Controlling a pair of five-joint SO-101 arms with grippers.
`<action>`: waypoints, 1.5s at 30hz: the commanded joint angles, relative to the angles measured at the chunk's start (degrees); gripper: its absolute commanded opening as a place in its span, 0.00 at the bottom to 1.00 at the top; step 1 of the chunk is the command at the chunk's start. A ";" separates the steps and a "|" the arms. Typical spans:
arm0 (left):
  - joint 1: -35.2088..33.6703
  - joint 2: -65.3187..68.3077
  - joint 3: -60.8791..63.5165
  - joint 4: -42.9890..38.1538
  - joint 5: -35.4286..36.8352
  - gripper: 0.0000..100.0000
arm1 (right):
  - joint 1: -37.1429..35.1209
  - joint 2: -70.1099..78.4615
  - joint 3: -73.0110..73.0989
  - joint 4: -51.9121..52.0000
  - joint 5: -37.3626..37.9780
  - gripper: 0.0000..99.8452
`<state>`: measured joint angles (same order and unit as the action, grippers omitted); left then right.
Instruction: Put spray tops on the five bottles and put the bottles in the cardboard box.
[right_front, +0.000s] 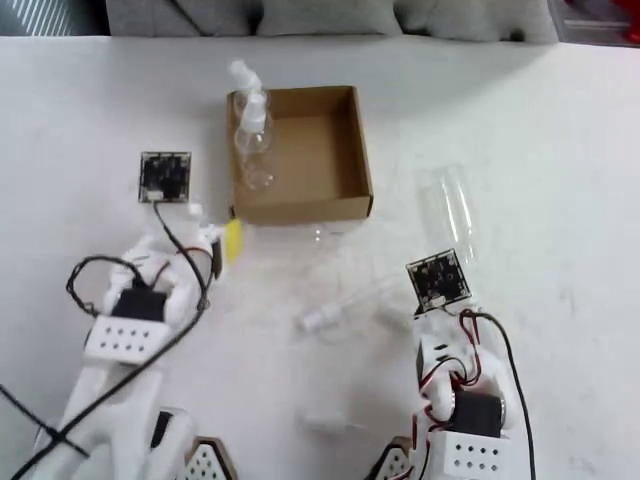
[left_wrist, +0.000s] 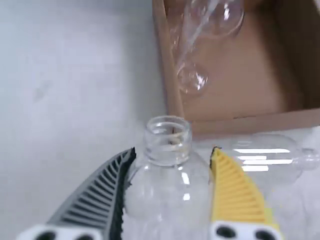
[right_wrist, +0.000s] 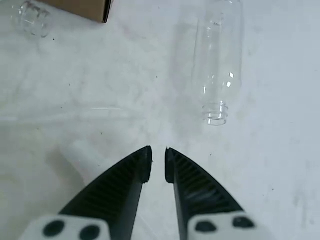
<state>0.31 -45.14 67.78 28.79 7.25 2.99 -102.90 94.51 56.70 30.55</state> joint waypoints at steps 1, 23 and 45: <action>0.31 -14.11 4.48 -6.59 -0.44 0.08 | 0.04 -0.31 -0.44 -1.10 0.35 0.03; 0.92 -59.56 28.04 -11.52 -15.21 0.08 | 0.04 -0.31 -0.44 -1.10 0.18 0.03; 0.40 -59.30 29.19 -1.93 -15.47 0.08 | -20.88 0.04 -21.63 10.51 2.64 0.03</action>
<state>0.48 -103.52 97.14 25.98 -8.92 -9.93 -103.60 79.12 64.97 28.97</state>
